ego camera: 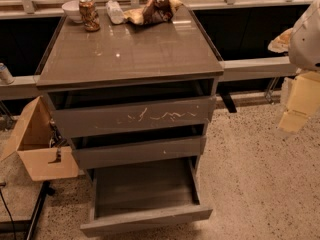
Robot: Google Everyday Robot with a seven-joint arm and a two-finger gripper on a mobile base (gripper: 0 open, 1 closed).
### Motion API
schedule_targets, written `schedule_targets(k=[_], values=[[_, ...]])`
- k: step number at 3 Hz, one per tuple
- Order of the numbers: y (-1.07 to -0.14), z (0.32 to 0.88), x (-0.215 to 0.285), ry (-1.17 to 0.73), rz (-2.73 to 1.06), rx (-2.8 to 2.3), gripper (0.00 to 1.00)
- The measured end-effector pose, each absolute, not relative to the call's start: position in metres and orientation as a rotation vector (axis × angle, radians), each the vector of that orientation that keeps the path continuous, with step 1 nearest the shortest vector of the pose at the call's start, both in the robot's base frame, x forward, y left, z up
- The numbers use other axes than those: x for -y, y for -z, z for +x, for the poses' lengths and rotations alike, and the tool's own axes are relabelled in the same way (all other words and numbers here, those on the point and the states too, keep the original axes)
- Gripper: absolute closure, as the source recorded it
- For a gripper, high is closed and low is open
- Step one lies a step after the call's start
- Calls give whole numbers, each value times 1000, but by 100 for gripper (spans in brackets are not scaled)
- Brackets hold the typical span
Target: Close bottom drawer
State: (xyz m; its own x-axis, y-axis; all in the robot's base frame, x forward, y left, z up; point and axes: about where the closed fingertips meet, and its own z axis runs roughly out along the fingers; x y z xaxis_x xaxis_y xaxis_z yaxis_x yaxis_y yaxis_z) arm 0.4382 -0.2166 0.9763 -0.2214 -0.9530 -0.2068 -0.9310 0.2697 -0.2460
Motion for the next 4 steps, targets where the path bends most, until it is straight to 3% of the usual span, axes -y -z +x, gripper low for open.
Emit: schedule_targets(k=[1, 2, 4], values=[[-976, 438, 217, 99, -1724, -2231, 0], [-976, 438, 217, 99, -1724, -2231, 18], [-976, 438, 217, 99, -1724, -2231, 72]])
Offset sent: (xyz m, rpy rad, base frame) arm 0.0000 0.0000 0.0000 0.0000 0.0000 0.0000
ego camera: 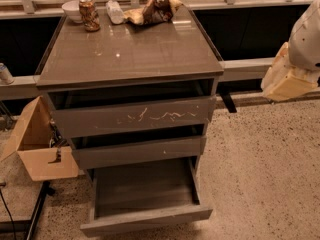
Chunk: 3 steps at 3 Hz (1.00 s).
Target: Close bottom drawer
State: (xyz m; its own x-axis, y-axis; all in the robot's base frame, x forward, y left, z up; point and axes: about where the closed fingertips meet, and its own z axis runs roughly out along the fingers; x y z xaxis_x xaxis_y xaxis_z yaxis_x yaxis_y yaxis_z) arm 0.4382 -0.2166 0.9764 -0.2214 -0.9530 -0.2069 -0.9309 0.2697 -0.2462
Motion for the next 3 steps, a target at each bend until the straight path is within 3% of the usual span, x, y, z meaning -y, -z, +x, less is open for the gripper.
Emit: schedule_targets(k=[1, 3], values=[[-976, 438, 217, 99, -1724, -2231, 95], [-937, 436, 215, 75, -1639, -2255, 100]])
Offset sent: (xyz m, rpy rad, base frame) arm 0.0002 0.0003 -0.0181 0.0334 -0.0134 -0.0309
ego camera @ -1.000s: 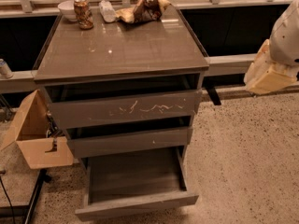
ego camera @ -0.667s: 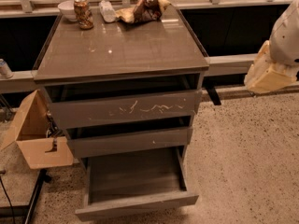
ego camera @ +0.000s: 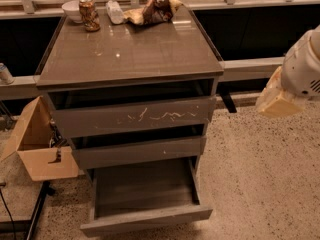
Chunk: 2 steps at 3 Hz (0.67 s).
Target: Close bottom drawer
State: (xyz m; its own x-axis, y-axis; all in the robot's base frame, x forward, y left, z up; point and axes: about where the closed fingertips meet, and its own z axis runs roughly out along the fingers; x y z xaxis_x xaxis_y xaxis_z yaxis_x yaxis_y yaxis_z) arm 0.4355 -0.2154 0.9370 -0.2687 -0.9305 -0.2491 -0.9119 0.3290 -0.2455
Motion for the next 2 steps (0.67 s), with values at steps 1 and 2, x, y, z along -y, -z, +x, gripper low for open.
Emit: schedule_targets(k=[1, 2], values=[[-894, 433, 213, 61, -1605, -2283, 100], [-835, 432, 211, 26, -1571, -2310, 100]])
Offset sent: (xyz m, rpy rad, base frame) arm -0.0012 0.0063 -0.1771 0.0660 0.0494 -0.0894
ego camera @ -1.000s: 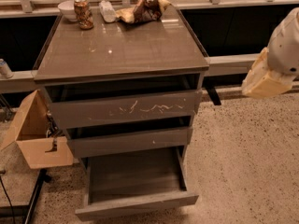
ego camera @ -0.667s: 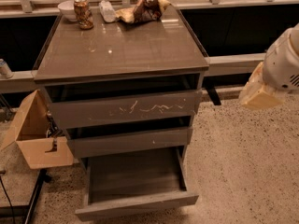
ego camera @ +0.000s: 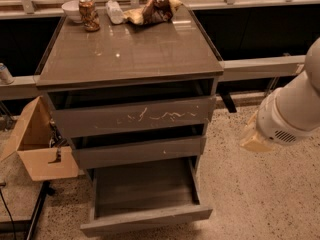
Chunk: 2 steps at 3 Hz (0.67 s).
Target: Close bottom drawer
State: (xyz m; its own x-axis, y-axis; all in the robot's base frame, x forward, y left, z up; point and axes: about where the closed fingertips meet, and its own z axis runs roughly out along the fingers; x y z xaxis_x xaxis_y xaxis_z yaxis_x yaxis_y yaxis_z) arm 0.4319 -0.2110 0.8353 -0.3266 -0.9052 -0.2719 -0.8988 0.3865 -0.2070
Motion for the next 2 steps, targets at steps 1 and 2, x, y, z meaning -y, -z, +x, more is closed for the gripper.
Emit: schedule_targets(k=[1, 2], values=[[-751, 424, 218, -83, -1506, -2350, 100], [-681, 413, 222, -226, -1484, -2406, 100]])
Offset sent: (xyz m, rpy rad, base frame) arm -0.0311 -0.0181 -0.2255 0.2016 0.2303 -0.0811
